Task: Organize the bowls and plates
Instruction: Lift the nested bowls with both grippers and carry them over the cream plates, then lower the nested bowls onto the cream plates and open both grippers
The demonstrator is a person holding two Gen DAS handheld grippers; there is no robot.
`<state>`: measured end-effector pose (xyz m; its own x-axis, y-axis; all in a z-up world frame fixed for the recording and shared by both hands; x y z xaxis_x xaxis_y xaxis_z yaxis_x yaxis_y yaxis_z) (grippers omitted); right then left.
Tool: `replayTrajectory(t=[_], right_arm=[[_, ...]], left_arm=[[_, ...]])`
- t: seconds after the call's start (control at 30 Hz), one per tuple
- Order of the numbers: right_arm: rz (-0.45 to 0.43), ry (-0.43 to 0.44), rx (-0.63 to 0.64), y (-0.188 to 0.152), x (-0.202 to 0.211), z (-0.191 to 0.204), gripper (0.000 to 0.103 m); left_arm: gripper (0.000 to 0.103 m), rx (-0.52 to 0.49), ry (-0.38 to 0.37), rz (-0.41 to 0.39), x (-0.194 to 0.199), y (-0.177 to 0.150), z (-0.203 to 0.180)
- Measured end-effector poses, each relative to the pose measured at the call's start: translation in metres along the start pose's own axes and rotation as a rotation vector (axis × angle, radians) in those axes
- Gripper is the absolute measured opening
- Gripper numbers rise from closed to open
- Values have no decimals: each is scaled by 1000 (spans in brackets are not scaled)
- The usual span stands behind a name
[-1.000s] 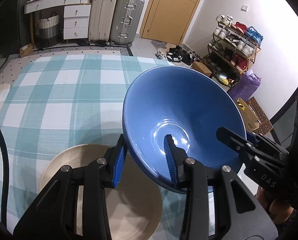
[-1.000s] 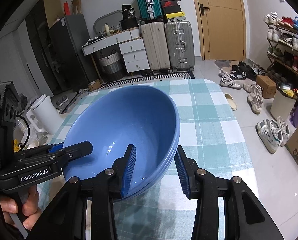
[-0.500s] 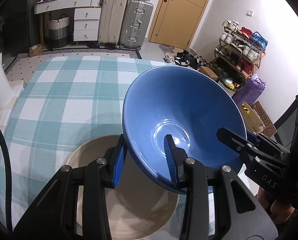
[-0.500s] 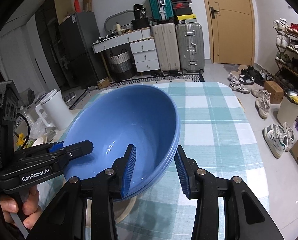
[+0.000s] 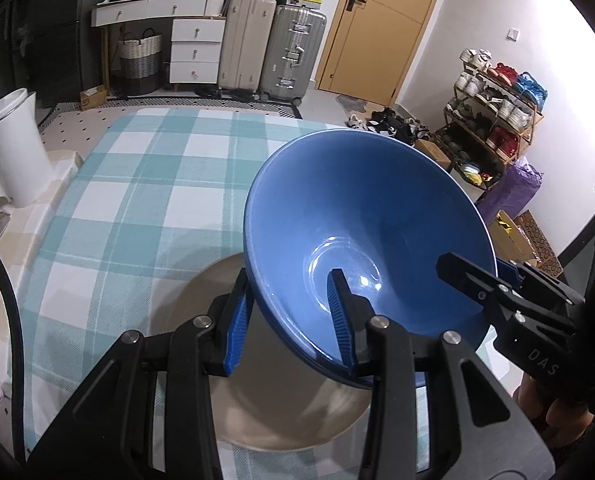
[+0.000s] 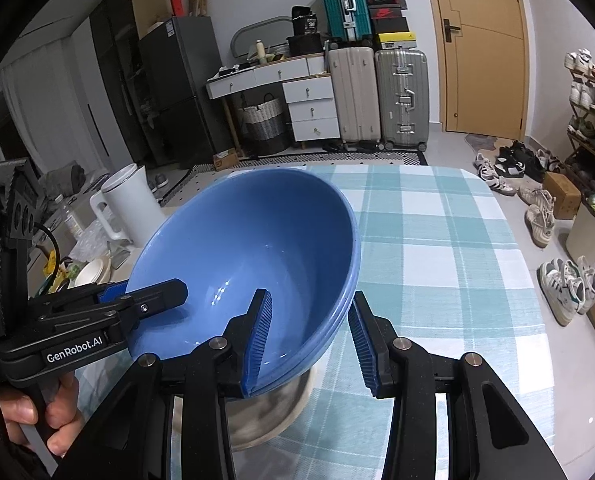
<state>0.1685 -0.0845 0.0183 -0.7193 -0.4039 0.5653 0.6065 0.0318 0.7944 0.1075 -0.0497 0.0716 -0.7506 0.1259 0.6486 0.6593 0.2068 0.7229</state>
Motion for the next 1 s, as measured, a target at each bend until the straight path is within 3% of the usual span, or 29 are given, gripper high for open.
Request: replayTrajectory(t=[0.63,1.0], right_arm=[[63,69,17,-24,-37,30,40],[75,68,4,-27,-55,27,40]], left_arm=[[34,33,94,36,-9,-26,44],[34,22,96,45,-32,-26,51]])
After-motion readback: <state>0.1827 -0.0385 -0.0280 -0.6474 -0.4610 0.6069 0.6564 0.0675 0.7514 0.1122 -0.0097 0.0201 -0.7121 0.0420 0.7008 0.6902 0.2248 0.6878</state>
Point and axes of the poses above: each gripper's, at about its wrist camera, not at the fingertips, and x roughly against the way its jaws point, z to its left, y to its top, the point moved 3 cm from there along -x, roughly the way its jaws point, and after that the axes turned 6 degrees about -z, right-handed, at the moved point
